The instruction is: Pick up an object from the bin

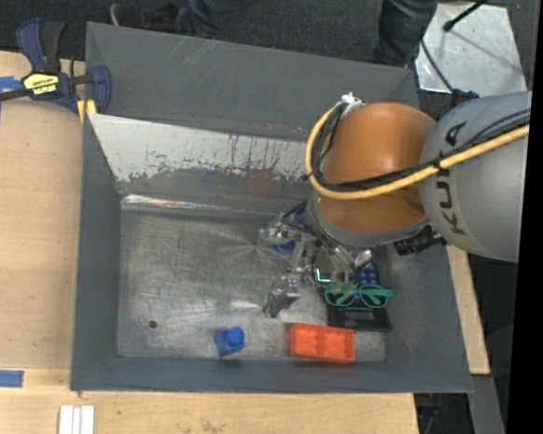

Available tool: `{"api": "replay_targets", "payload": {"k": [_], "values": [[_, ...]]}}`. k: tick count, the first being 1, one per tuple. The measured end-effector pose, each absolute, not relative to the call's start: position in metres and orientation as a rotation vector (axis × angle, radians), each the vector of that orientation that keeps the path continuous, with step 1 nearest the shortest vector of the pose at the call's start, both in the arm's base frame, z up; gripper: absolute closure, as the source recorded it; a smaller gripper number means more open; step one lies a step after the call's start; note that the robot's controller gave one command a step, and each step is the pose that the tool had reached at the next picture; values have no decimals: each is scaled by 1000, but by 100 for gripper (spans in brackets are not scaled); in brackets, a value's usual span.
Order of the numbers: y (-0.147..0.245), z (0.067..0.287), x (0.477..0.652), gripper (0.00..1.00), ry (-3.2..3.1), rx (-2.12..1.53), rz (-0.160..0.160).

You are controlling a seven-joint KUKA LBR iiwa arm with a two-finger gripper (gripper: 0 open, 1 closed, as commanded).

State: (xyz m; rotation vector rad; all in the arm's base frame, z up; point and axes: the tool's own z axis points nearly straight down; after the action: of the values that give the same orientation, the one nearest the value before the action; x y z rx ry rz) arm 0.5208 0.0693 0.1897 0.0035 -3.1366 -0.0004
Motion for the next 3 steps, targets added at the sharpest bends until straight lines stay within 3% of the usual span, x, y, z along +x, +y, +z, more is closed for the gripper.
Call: {"api": "replay_targets", "payload": {"k": [1,2,3], "values": [[69,193,523,0,-3144,0,-1],[22,121,509,0,-3148,42,0],[-21,129,511,0,-3139,57,0]]}}
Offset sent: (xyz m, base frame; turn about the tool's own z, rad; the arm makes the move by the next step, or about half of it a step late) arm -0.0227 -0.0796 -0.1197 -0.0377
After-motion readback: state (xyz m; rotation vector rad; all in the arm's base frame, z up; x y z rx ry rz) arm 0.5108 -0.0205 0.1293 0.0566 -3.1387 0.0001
